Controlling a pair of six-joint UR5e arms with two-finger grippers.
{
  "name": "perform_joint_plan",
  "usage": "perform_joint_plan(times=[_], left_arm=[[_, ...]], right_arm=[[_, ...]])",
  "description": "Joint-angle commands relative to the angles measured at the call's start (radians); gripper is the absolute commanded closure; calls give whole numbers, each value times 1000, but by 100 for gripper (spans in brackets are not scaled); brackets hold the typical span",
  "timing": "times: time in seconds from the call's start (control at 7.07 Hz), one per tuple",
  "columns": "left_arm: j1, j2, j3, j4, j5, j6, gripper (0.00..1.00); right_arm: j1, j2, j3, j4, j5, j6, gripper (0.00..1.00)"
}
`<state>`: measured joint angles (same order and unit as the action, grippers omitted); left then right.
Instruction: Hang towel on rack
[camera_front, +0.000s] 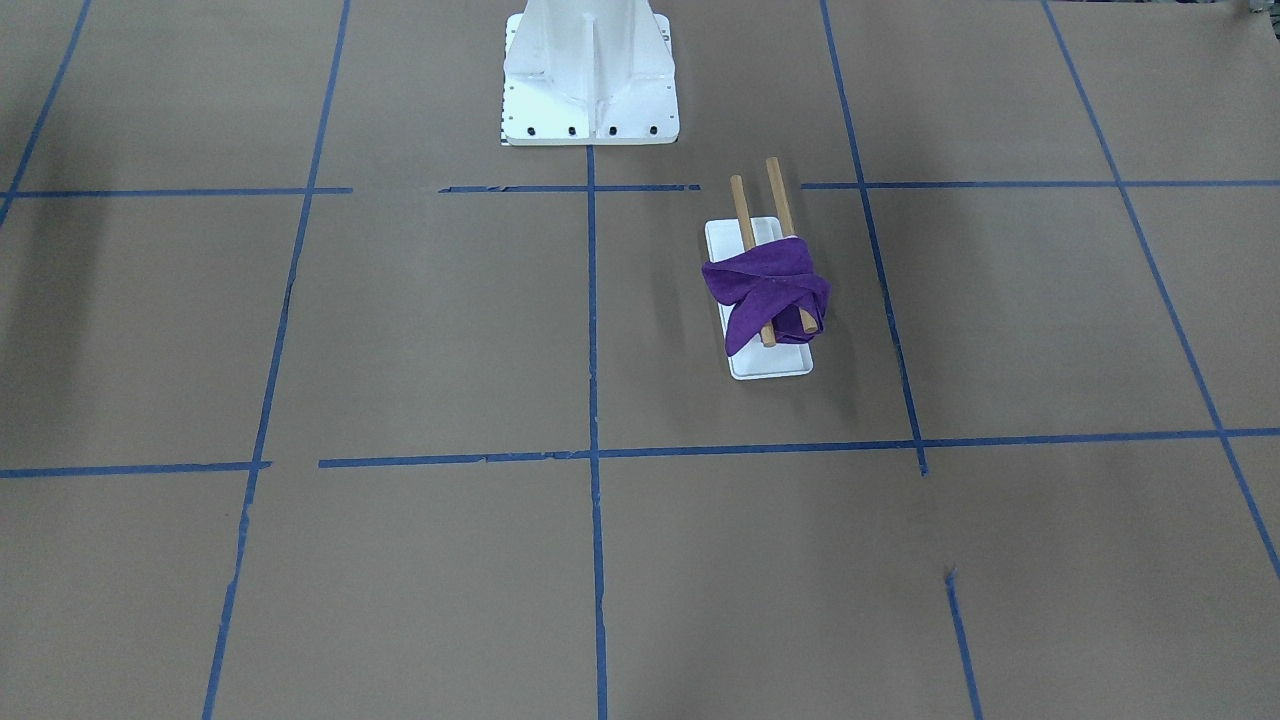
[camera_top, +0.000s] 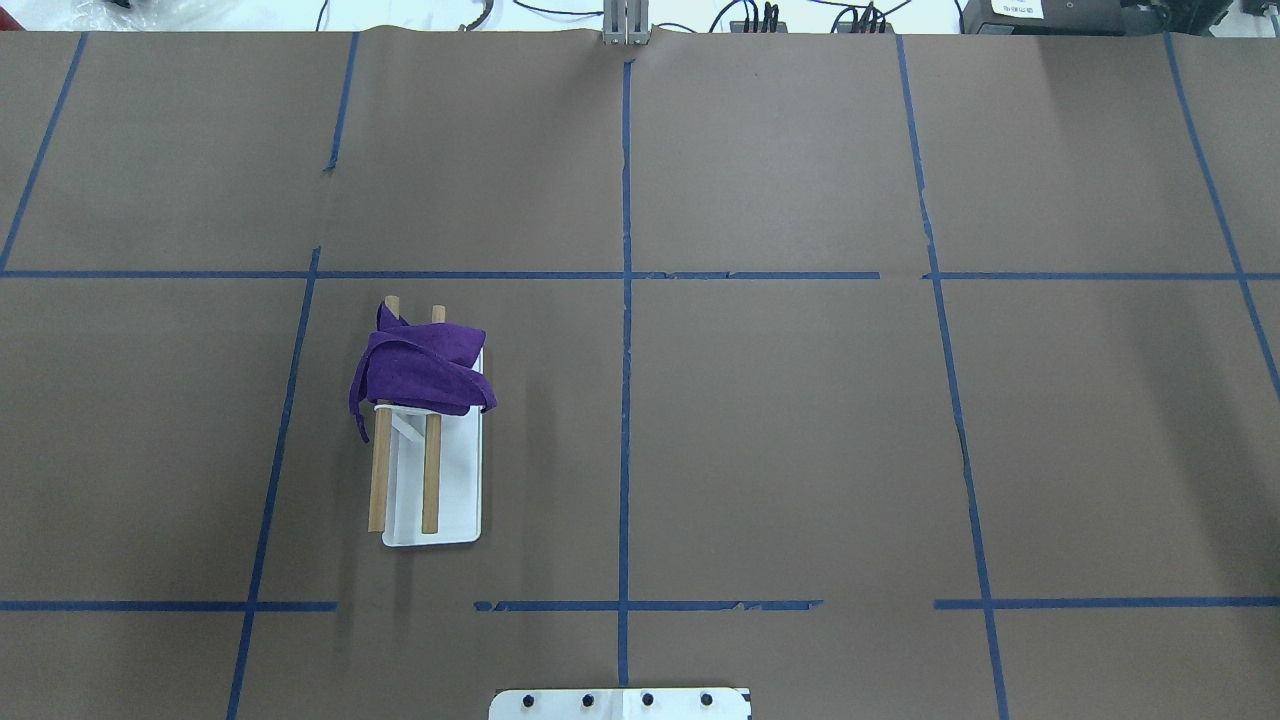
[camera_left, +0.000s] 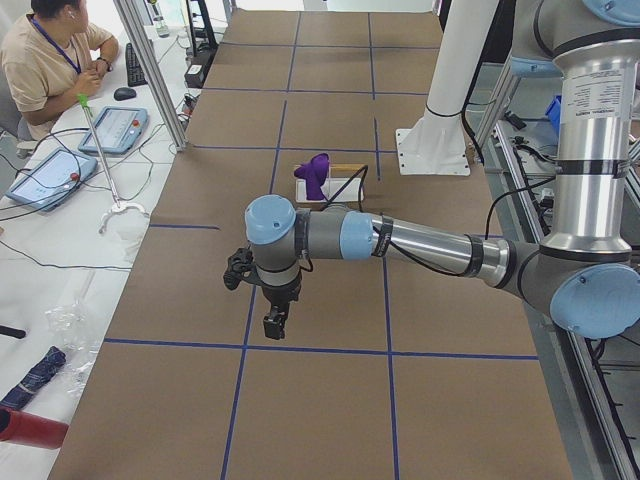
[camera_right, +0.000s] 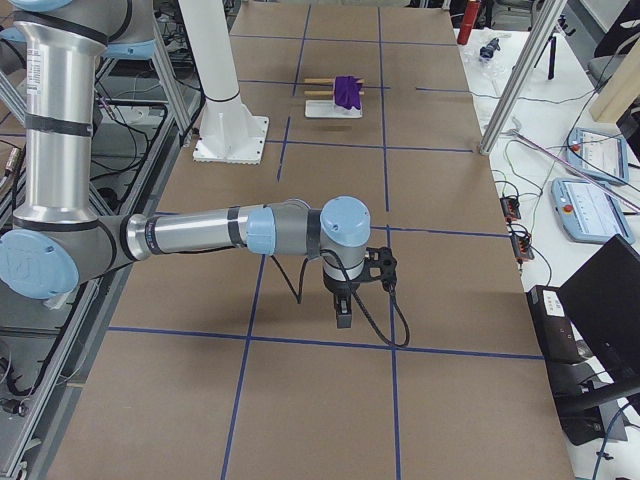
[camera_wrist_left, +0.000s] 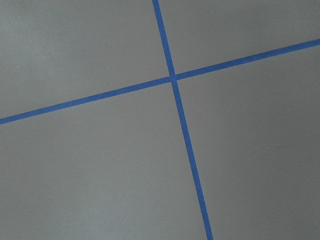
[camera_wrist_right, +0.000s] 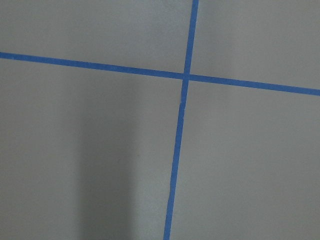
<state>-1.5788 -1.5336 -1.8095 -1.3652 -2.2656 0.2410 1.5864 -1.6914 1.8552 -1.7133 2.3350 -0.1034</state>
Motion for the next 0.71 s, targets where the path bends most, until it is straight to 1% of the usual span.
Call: perform_joint_plan(times=[0.0, 0.42, 0.57], left_arm=[[0, 0, 10, -2, -2, -2, 0], [0, 0, 10, -2, -2, -2, 0], [0, 0, 12, -2, -2, 0, 0]], right_arm=[[-2, 1, 1, 1, 1, 1, 0], [-5, 1, 1, 1, 1, 1, 0], [-5, -1, -1, 18, 3, -1, 0]])
